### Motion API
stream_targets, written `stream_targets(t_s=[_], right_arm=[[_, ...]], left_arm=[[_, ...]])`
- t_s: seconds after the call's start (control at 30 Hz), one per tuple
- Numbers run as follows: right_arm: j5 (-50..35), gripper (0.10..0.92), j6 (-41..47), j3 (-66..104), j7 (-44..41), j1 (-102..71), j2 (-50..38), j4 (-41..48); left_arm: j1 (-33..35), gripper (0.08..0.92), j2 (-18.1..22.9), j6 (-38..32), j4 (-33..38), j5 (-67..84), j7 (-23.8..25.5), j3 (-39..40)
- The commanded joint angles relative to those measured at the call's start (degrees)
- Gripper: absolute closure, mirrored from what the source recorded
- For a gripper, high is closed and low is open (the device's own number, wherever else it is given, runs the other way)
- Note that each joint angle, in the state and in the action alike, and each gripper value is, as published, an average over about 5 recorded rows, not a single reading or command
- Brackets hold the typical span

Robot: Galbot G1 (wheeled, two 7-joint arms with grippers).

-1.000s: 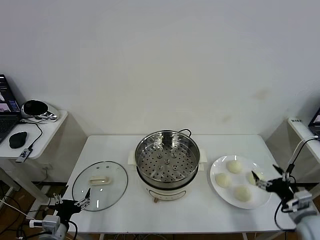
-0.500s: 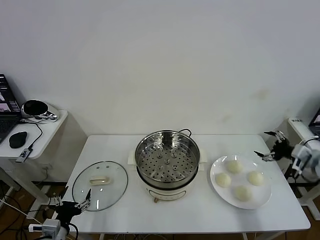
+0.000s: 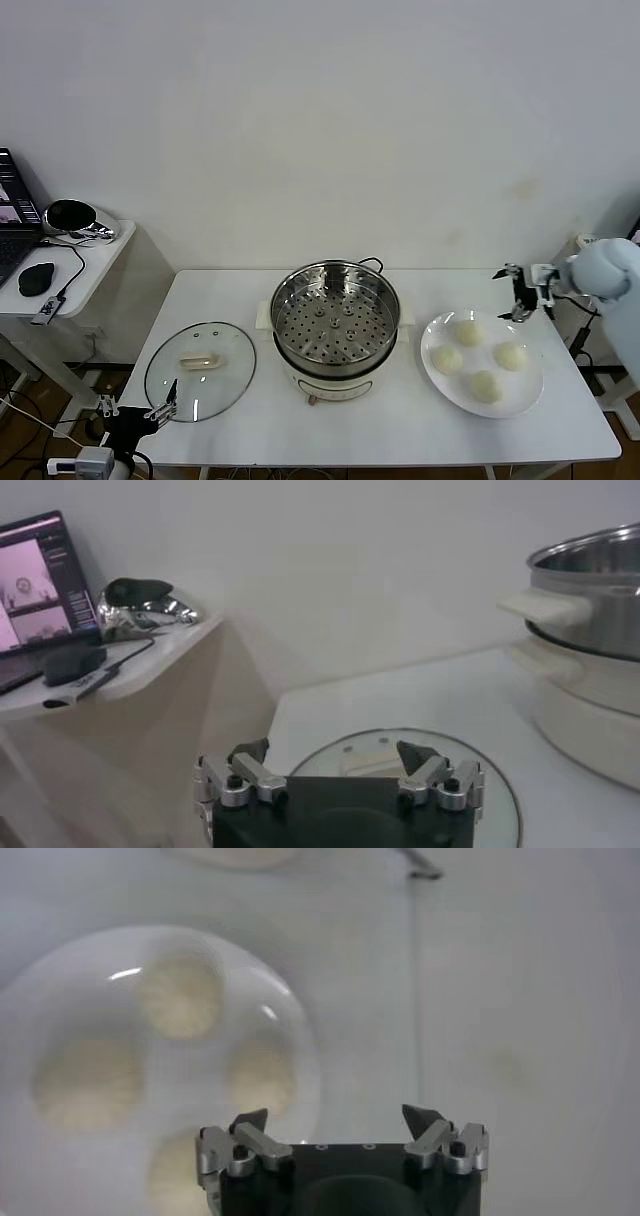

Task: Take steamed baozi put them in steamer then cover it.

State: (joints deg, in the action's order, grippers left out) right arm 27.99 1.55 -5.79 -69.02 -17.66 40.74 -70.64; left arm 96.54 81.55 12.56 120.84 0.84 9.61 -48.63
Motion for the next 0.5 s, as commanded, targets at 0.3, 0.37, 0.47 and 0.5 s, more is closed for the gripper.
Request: stream_targets(t_s=[0.3,0.37,0.47,0.5], right_arm=[[6.62,0.203,-1.81,-6.86,-3.49,5.91,9.28,15.66],[6.89,0.203,-1.94,-6.58,-3.47,5.64,9.73,16.62],[7.29,0.203,-2.05,-6.30,-3.22,5.25,10.19,17.28],[7.49,0.203,-2.14,-6.11,-3.10,5.13,10.35,17.47]], left_arm=[[0.66,0.177,0.67,-0.24,1.07,-0.38,0.26,0.09],[0.66,0.177,0.59,-0.32,0.79,-0.50,0.25,0.20],[0.68,0.177,0.59,-0.53,0.39,-0.53,0.27,0.40],[0.72,0.177,0.60,-0.59,0.32,-0.54,0.28,0.48]])
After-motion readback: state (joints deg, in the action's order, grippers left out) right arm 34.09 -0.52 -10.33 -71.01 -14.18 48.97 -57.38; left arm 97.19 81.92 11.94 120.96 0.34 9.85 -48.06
